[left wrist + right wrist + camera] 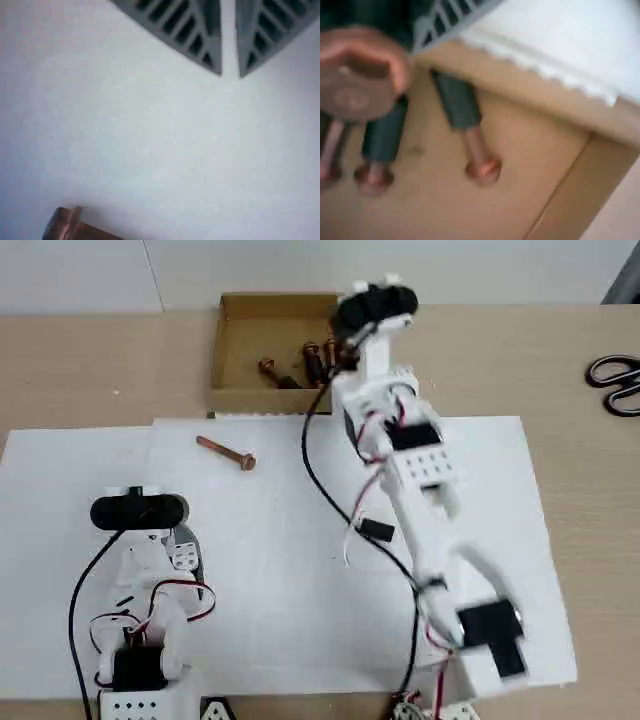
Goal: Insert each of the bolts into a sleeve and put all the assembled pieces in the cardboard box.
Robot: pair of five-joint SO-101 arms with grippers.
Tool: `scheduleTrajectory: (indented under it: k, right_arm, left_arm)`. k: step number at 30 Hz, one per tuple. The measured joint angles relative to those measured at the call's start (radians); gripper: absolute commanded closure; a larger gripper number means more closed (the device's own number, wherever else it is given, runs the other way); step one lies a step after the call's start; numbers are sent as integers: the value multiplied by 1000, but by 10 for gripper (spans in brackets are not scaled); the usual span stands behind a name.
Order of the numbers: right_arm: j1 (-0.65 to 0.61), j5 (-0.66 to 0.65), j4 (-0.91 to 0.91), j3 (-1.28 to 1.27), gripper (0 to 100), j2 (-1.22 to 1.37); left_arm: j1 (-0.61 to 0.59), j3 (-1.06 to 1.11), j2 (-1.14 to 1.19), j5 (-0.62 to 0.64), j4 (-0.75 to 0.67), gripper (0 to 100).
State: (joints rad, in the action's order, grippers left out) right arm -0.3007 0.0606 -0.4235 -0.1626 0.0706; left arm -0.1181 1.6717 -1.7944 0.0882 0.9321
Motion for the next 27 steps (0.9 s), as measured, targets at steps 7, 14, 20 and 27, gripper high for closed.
scheduleTrajectory:
  k: [7,14,20,27]
  right_arm:
    - [-58,2,0,333,995,302]
    - [-101,2,0,624,995,563]
    - [-100,2,0,844,995,755]
    - [-100,2,0,1003,994,859]
  left_arm:
    - [0,0,0,8,0,994]
    - [0,0,0,17,18,994]
    - [0,0,0,18,26,994]
    - [0,0,0,18,26,994]
